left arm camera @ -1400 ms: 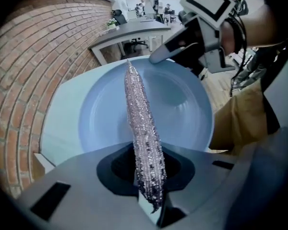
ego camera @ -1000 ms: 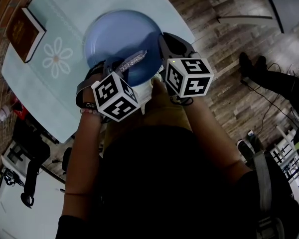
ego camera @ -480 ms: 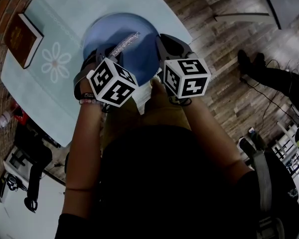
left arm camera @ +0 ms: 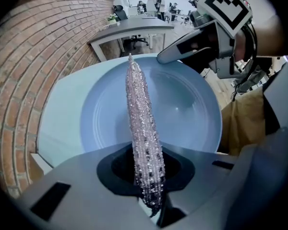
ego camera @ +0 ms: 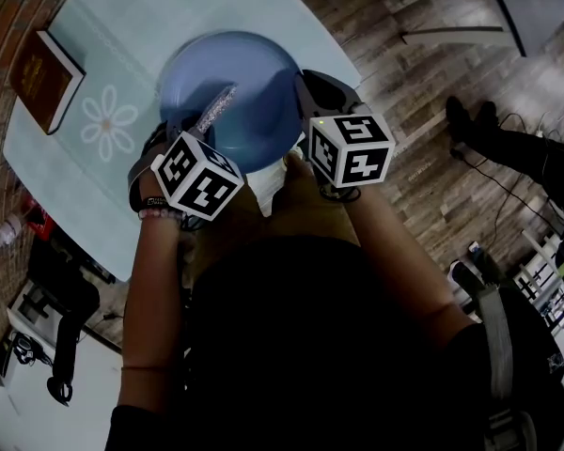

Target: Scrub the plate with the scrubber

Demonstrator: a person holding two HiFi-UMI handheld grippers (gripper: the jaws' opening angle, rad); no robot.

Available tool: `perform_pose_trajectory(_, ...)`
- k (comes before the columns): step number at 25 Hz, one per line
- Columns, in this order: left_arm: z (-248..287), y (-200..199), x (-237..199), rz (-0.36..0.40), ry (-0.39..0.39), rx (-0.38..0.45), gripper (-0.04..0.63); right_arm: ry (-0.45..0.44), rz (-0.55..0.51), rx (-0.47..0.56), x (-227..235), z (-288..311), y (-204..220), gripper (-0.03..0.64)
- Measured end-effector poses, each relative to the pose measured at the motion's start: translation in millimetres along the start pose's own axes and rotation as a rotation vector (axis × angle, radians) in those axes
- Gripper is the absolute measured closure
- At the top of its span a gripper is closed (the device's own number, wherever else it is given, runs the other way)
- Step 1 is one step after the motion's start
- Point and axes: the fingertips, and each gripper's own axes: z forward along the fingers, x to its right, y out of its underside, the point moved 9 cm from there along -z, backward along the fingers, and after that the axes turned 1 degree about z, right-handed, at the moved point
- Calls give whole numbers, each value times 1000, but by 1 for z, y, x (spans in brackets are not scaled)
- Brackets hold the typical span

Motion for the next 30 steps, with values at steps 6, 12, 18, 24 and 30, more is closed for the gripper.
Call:
perform_pose_trajectory(6, 0, -3, 13, 23, 157, 15, 518, 8, 2, -7, -1, 4, 0, 568)
perform_pose_trajectory(12, 2, -19, 15, 58, 165, 36, 518, 14, 2, -11, -1, 5, 0, 569)
perform_pose_trajectory(18, 3, -28, 18, 74, 113, 50, 518, 13, 3, -14, 0, 5, 0, 569)
perform_pose_trajectory(24, 5, -28, 16, 79, 119, 47, 518, 10, 15, -9, 0, 6, 1, 570)
perform_pose_trajectory(30, 5, -28, 17, 77, 111, 56, 518, -18, 43, 22, 2, 1, -1, 569)
